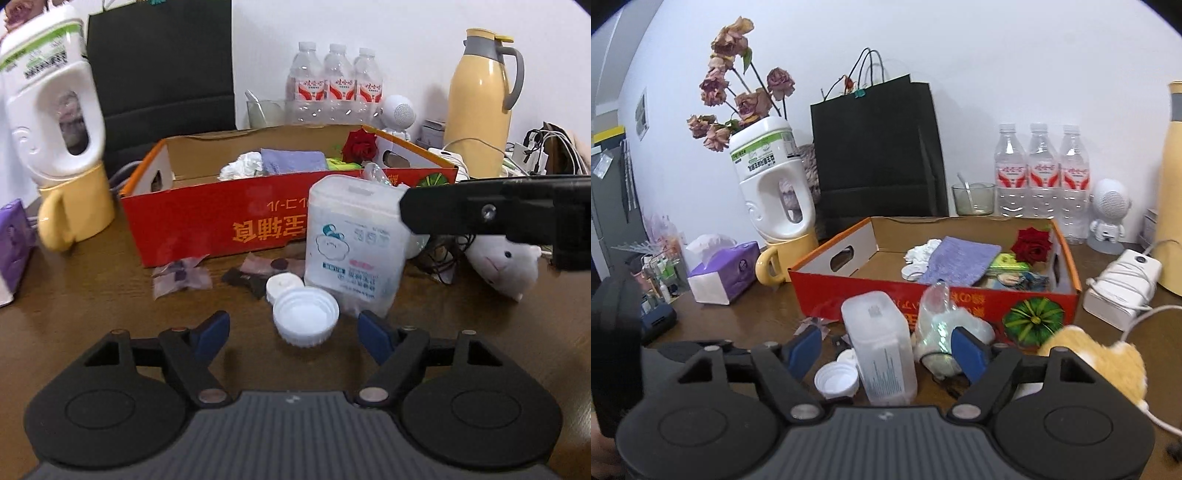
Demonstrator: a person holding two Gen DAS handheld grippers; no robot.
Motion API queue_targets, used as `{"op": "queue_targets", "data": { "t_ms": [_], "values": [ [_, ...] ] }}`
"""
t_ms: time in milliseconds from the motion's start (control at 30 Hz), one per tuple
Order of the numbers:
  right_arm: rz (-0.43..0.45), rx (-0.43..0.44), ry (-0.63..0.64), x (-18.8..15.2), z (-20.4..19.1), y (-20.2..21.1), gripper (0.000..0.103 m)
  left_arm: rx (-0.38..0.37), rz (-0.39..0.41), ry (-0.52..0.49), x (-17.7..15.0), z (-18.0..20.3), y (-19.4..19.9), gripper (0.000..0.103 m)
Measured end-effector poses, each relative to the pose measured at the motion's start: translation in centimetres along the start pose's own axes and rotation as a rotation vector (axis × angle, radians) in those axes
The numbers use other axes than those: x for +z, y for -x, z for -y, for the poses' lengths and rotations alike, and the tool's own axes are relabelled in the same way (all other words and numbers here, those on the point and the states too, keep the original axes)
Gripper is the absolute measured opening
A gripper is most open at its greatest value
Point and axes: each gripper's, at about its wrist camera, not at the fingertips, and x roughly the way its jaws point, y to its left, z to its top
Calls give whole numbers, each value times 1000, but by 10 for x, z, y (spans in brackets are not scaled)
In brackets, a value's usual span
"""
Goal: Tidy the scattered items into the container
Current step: 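Move both grippers back toward the remaining items on the desk, then grasp the white bottle cap with the left gripper while the right gripper grasps the white plastic tub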
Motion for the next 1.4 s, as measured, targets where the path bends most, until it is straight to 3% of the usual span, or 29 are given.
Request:
{"op": "queue_targets", "data": {
  "t_ms": [67,133,167,267,400,567,633,733,833,1067,1400],
  "values": [
    [-8,16,15,3,-1,-9,77,-33,-14,2,3,-4,-6,75],
    [-15,23,32,4,-2,-17,77,-61,-21,-2,3,-7,-12,63],
    [-18,22,42,4,-3,-21,77,-51,-14,-15,3,-7,-12,54],
    [-19,26,70,4,-5,-28,77,-27,-7,-29,1,-9,-11,41],
    [-30,48,106,6,-11,-36,77,-12,-12,6,-2,-14,-4,41],
    [-72,69,156,2,-22,-48,76,27,3,132,-11,-36,25,41],
    [-87,70,158,-1,-27,-53,69,58,4,152,-16,-43,35,41],
    [-127,49,144,-9,-32,-63,43,96,0,160,-22,-49,43,41],
    [-139,20,110,-15,-32,-68,41,139,-4,145,-29,-49,48,41],
    [-70,-40,60,-20,-42,-13,40,126,79,119,-37,-27,76,41],
    [17,-112,21,-64,-71,92,40,70,139,19,-72,36,124,41]
  ]
}}
